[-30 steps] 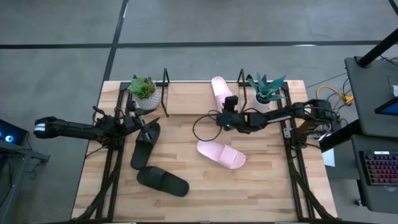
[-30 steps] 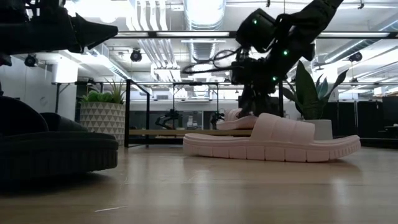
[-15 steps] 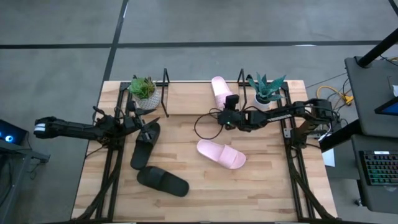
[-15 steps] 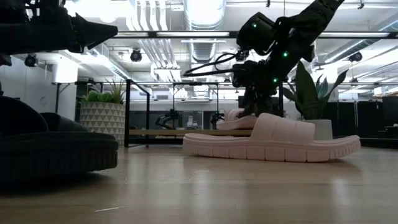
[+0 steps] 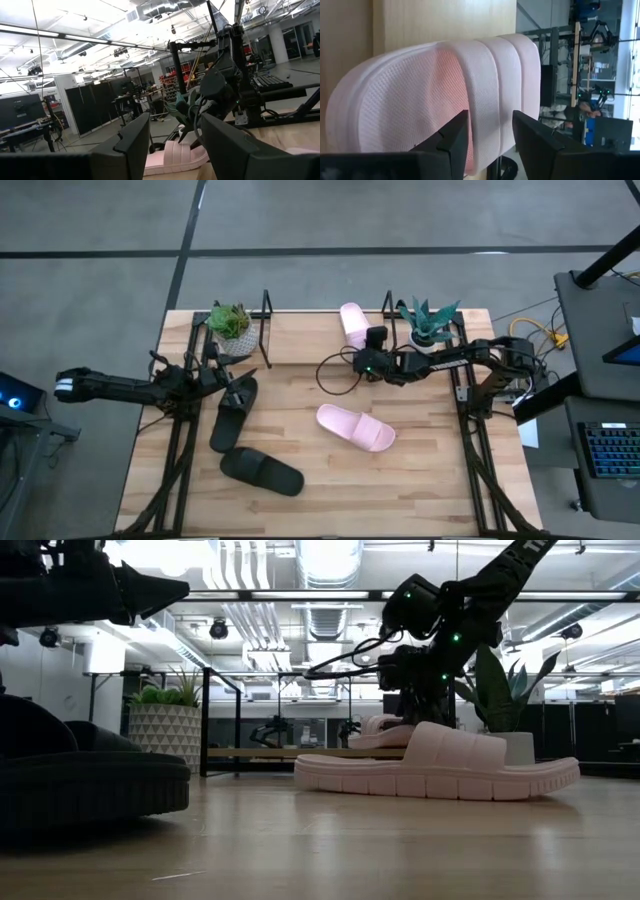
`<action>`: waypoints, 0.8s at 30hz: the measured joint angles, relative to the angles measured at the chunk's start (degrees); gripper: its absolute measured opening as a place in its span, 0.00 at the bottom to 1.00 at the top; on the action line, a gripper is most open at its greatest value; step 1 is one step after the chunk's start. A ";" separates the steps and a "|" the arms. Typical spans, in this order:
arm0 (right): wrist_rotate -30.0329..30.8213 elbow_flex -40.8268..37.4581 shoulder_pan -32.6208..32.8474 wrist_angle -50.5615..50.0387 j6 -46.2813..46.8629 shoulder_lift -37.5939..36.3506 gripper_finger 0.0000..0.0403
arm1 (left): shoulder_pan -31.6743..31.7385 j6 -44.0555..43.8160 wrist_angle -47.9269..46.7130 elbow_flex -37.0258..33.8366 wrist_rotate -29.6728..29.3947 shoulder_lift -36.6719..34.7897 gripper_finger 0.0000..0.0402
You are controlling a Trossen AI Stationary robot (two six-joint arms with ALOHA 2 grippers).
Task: Pick and place slides into the shelf
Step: Put the right pink slipper on the shelf
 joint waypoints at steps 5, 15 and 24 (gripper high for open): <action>-0.02 0.00 -0.35 0.49 -0.16 0.00 0.37 | 0.00 -0.01 -0.01 0.00 0.00 0.00 0.41; -5.74 0.00 -1.09 0.80 -0.87 0.00 0.34 | 0.01 -0.01 0.00 0.00 0.00 0.00 0.41; -4.50 0.00 -2.40 2.10 -1.01 0.00 0.31 | 0.00 0.00 0.00 0.00 0.00 0.00 0.41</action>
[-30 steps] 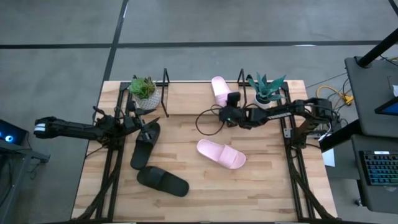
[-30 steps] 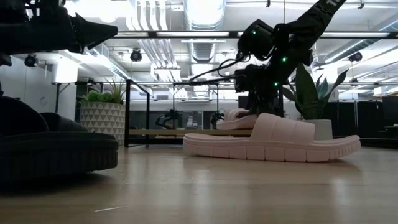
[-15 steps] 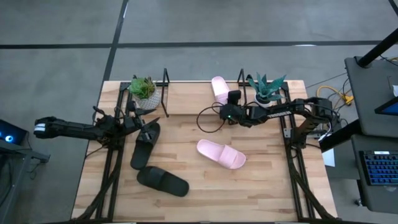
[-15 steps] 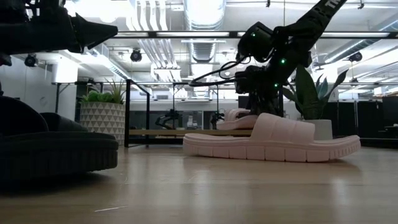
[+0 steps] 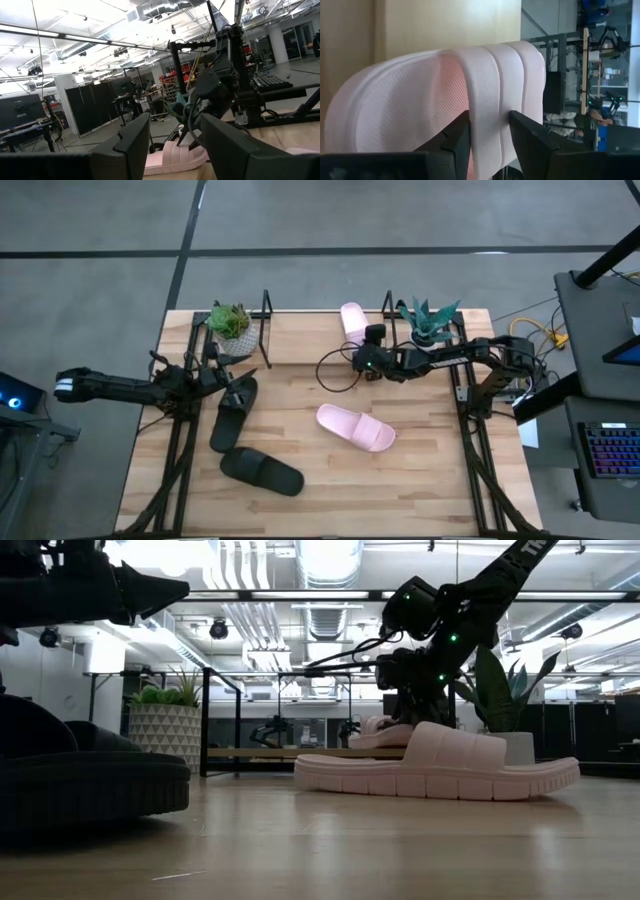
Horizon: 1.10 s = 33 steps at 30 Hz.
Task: Pick and place slides into the shelf
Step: Put the right pink slipper on the shelf
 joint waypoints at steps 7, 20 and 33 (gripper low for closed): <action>0.24 0.00 -0.40 0.89 2.27 0.02 0.19 | 0.00 0.00 0.00 0.00 0.00 -0.02 0.41; 13.81 0.66 2.07 1.37 4.52 0.07 0.03 | 0.00 0.00 0.00 0.00 0.00 0.00 0.41; 23.01 7.11 7.97 -3.38 8.20 0.09 0.03 | 0.00 -0.02 0.00 0.00 0.00 0.00 0.41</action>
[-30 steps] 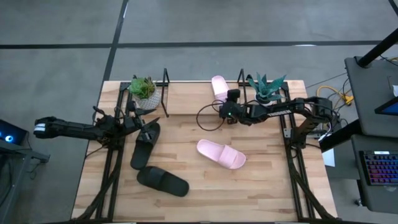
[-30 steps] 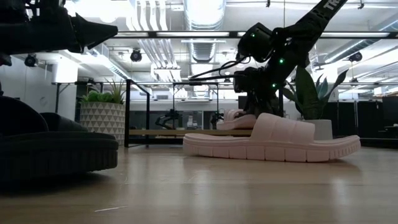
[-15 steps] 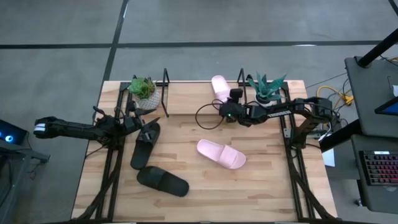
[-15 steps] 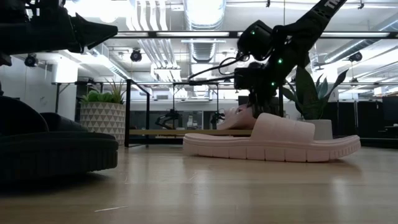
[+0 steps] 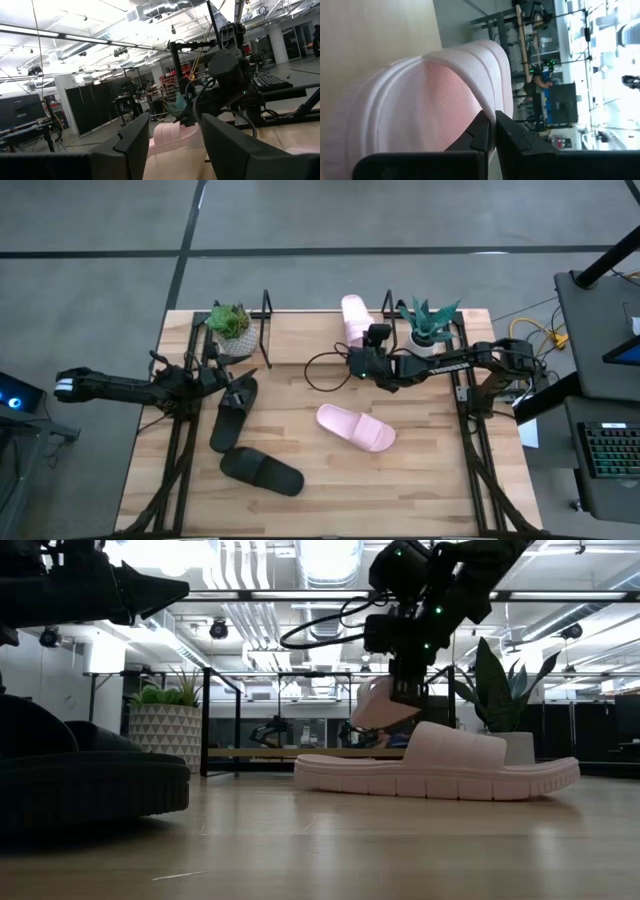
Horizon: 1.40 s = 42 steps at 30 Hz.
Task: Pick and place slides into the shelf
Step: Put the right pink slipper on the shelf
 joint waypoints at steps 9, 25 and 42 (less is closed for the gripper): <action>0.05 -1.57 -0.83 -7.86 12.71 -0.02 0.03 | 0.00 0.00 -0.02 0.00 0.01 0.00 0.41; -0.49 -5.47 -0.76 -7.18 16.32 -0.02 0.03 | 0.00 0.00 -0.02 0.00 0.00 0.00 0.41; -8.07 -5.38 -1.53 -6.58 18.46 -0.07 0.22 | 0.02 0.00 -0.02 0.00 0.00 0.00 0.41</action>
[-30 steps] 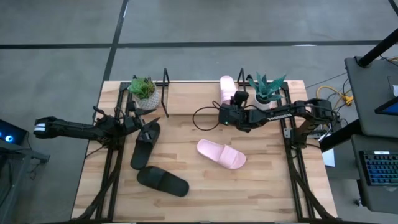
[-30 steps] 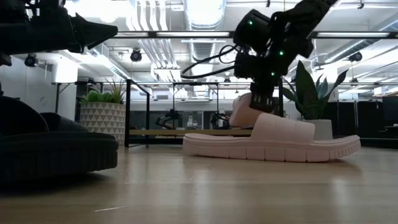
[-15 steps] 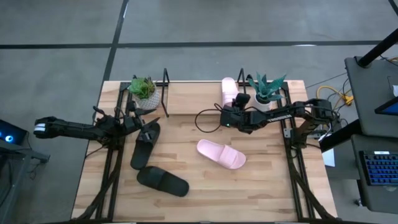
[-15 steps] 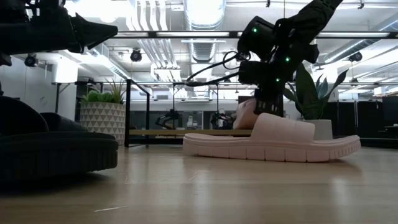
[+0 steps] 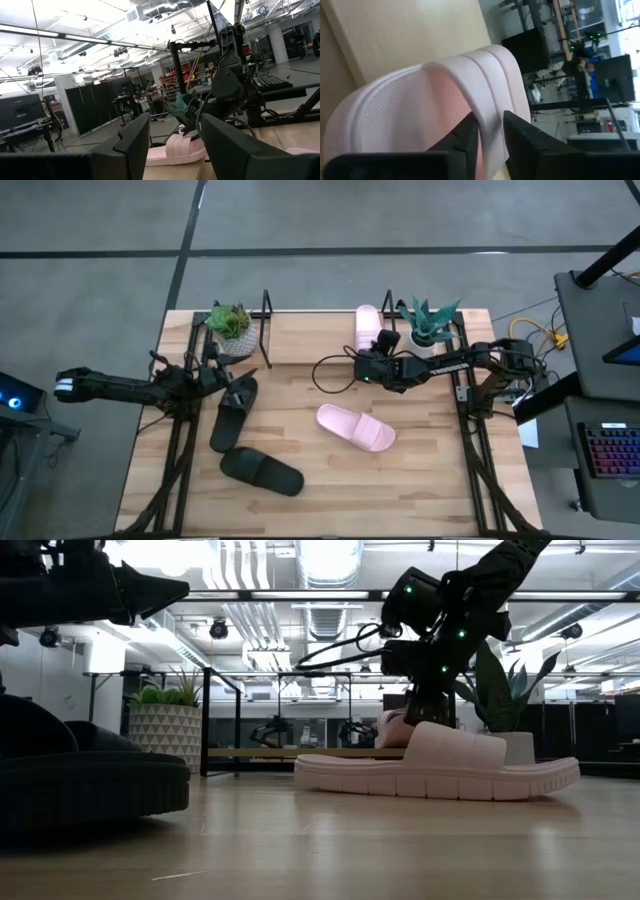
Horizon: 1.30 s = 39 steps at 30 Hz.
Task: Pick and place slides into the shelf
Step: Put the right pink slipper on the shelf, then put the pink slipper on the shelf
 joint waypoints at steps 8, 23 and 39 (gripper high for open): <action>-0.97 0.01 -0.10 -0.44 -1.05 -0.01 0.40 | -0.02 0.00 -0.02 0.00 0.00 0.00 0.41; -5.21 0.07 0.68 -1.02 -1.54 -3.22 0.46 | -0.02 0.01 -0.09 0.00 0.00 0.00 0.41; -16.13 0.02 2.51 -7.41 1.50 -7.36 0.44 | -0.02 0.00 -0.12 0.00 0.00 0.00 0.41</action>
